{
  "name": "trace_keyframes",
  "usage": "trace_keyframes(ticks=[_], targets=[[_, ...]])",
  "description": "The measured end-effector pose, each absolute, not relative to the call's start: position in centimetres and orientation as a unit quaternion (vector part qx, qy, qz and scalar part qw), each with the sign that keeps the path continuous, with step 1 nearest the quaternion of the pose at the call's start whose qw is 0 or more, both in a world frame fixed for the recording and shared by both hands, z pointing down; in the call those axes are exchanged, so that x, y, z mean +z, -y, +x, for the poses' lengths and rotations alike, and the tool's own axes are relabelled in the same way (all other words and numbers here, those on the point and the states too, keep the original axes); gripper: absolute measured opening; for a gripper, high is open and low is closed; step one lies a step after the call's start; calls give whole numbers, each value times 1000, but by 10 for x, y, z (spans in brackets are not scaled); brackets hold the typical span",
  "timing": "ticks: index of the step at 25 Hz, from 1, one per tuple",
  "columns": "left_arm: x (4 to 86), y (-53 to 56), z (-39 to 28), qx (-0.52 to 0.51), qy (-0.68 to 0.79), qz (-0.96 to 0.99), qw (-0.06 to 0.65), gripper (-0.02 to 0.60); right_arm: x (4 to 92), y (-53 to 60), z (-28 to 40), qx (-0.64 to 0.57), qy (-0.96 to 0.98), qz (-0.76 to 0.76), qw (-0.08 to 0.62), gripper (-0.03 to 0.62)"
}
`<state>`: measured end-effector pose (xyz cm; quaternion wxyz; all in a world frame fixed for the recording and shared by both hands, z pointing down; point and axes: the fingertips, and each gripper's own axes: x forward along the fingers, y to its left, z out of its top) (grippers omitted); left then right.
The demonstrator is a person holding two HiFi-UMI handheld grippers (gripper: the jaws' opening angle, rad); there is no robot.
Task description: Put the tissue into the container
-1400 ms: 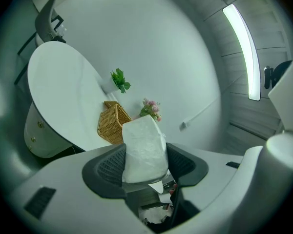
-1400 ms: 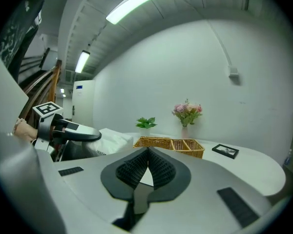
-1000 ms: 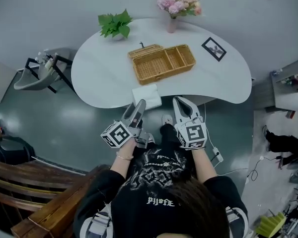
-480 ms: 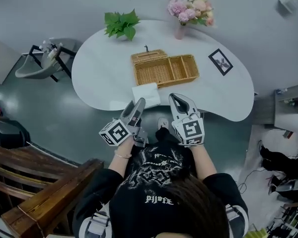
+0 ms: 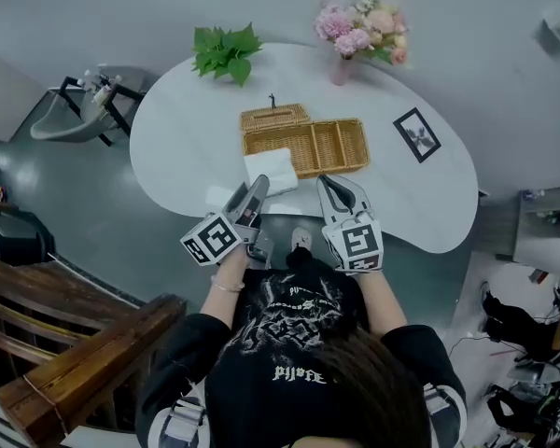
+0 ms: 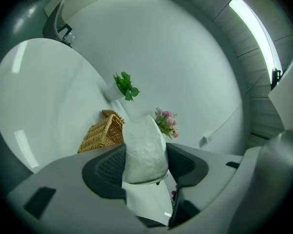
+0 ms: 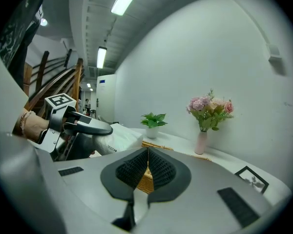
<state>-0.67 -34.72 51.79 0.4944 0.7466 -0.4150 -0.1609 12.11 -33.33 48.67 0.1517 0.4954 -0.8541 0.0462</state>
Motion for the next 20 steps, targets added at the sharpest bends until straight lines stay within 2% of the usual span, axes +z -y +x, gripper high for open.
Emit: trace_keyframes(ticks=[13,20], targets=[[524,392,18,-86,462,747,471,261,489,366,146,39,863,475,168,25],[535,407,25,-59,475,727,493,261,492,376,153,45,870,464,158,25]])
